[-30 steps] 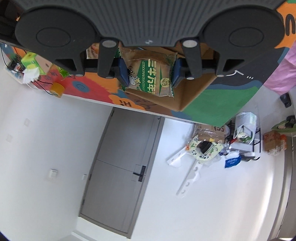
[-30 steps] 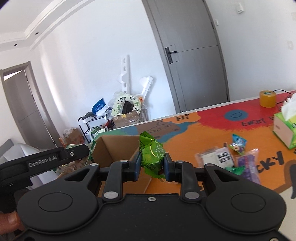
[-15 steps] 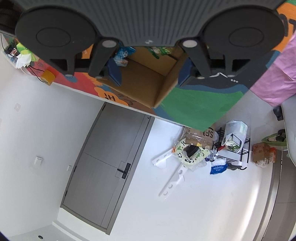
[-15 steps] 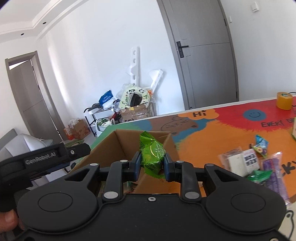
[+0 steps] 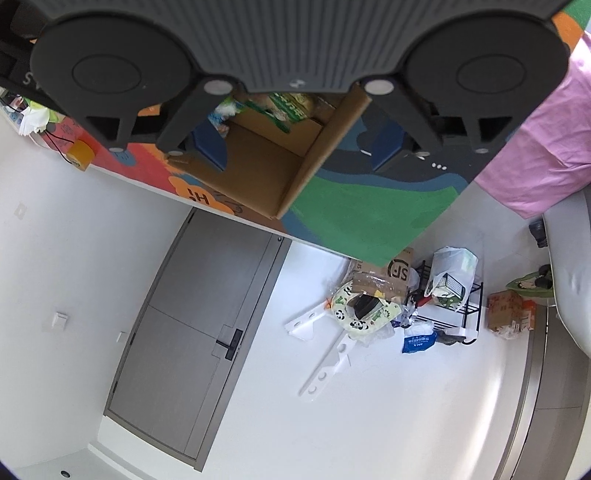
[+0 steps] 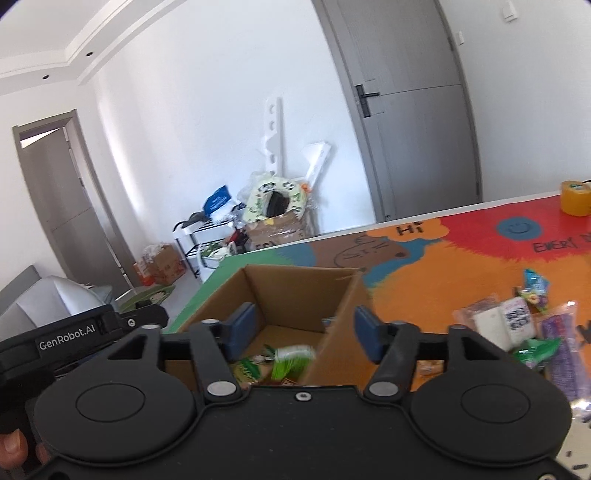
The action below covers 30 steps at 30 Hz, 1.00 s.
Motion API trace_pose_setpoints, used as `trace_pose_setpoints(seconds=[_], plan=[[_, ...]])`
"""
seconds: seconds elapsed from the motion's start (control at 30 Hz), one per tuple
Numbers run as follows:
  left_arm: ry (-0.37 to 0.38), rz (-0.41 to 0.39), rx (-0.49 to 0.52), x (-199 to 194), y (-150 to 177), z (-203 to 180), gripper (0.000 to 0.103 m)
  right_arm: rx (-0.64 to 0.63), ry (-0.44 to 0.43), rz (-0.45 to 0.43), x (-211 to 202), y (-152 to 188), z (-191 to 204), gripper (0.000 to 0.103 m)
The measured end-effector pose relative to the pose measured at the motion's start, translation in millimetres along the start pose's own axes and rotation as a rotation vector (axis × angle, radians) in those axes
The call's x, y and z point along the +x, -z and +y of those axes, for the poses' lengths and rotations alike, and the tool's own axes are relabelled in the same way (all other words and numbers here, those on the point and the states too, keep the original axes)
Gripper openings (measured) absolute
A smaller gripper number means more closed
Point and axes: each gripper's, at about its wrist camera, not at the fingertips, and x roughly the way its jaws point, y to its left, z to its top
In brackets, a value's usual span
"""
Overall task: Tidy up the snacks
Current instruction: 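Carry the bread pack and green candy into the box while opening both tools, then move both open tools back over the remaining snacks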
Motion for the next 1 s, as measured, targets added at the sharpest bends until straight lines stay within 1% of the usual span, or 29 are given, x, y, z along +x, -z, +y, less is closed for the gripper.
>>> trace_pose_setpoints(seconds=[0.03,0.1,0.13,0.2,0.37,0.5,0.67,1.0], plan=[[0.005,0.0,0.003,-0.8,1.0,-2.4,0.089,0.003,0.011,-0.001,-2.7,0.8,-2.3,0.068],[0.018,-0.003,0.008,-0.8,3.0,-5.0,0.092,0.002,0.032,-0.008,-7.8,2.8,-7.8,0.076],[0.022,-0.001,0.013,-1.7,5.4,-6.4,0.093,0.002,0.041,-0.009,-10.4,3.7,-10.3,0.078],[0.033,0.008,0.023,-1.7,8.1,-11.2,0.093,0.014,0.056,-0.008,-14.5,5.6,-17.9,0.086],[0.051,0.036,0.041,0.8,13.7,-21.9,0.094,0.05,0.086,0.002,-23.9,11.4,-32.8,0.096],[0.053,0.06,0.069,1.5,20.0,-37.4,0.095,0.079,0.117,-0.006,-35.2,15.0,-48.3,0.102],[0.09,0.062,0.108,-3.3,26.0,-57.4,0.095,0.095,0.159,-0.02,-48.4,15.7,-64.4,0.103],[0.142,0.074,0.145,-0.8,35.1,-87.4,0.095,0.119,0.204,-0.041,-68.2,16.3,-91.3,0.103]])
